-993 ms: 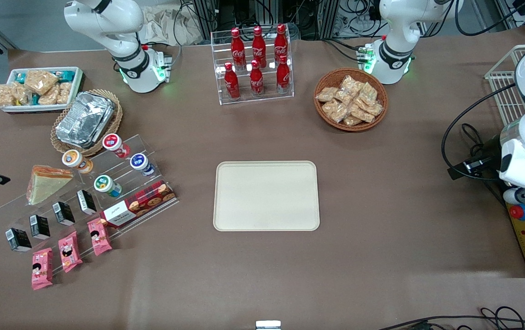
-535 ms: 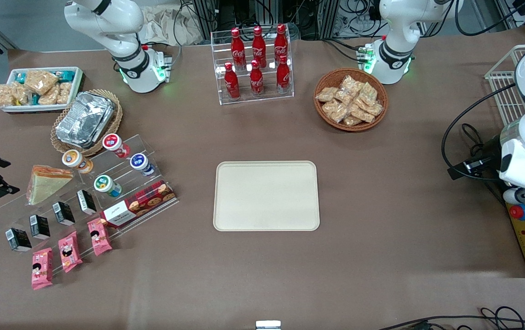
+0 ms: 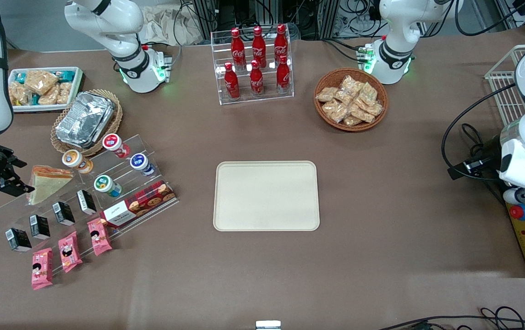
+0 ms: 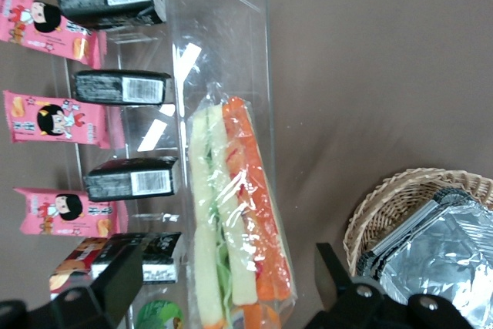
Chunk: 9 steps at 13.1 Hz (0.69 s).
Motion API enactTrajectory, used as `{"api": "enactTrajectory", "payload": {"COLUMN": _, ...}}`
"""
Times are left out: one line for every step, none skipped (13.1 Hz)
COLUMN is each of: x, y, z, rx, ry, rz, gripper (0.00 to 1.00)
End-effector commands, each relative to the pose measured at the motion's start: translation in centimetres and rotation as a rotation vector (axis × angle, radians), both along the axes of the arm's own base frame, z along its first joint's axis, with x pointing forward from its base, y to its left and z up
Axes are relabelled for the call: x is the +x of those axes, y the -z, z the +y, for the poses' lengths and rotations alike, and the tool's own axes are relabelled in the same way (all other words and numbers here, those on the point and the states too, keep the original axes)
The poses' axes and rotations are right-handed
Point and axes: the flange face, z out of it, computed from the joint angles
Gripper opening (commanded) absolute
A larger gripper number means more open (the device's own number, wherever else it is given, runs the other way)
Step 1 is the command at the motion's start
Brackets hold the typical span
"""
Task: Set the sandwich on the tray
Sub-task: 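Lower the right gripper and close it on the wrapped sandwich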
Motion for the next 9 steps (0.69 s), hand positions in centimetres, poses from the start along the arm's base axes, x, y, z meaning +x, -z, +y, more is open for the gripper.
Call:
{"api": "enactTrajectory", "payload": {"x": -0.6, "y": 0.8, "z": 0.2, "rx": 0.013, "ry": 0.011, "rz": -0.014, "gripper": 0.99}}
{"api": "enactTrajectory", "payload": {"x": -0.6, "y": 1.0, "z": 0.0, "rx": 0.014, "ry": 0.014, "rz": -0.012, "gripper": 0.99}}
{"api": "enactTrajectory", "payload": {"x": -0.7, "y": 1.2, "z": -0.1, "rx": 0.016, "ry": 0.017, "rz": -0.008, "gripper": 0.99}}
{"api": "enactTrajectory", "payload": {"x": -0.8, "y": 1.7, "z": 0.1, "rx": 0.018, "ry": 0.015, "rz": 0.001, "gripper": 0.99}}
{"api": "enactTrajectory", "payload": {"x": -0.8, "y": 2.0, "z": 0.2, "rx": 0.019, "ry": 0.016, "rz": -0.002, "gripper": 0.99}}
{"api": "enactTrajectory", "payload": {"x": -0.8, "y": 2.3, "z": 0.1, "rx": 0.028, "ry": 0.025, "rz": -0.011, "gripper": 0.99}}
{"api": "enactTrajectory", "payload": {"x": -0.9, "y": 2.8, "z": 0.2, "rx": 0.027, "ry": 0.025, "rz": -0.014, "gripper": 0.99}}
{"api": "enactTrajectory", "payload": {"x": -0.9, "y": 3.3, "z": 0.1, "rx": 0.023, "ry": 0.025, "rz": -0.019, "gripper": 0.99}}
{"api": "enactTrajectory", "payload": {"x": -0.8, "y": 3.8, "z": 0.2, "rx": 0.019, "ry": 0.024, "rz": -0.023, "gripper": 0.99}}
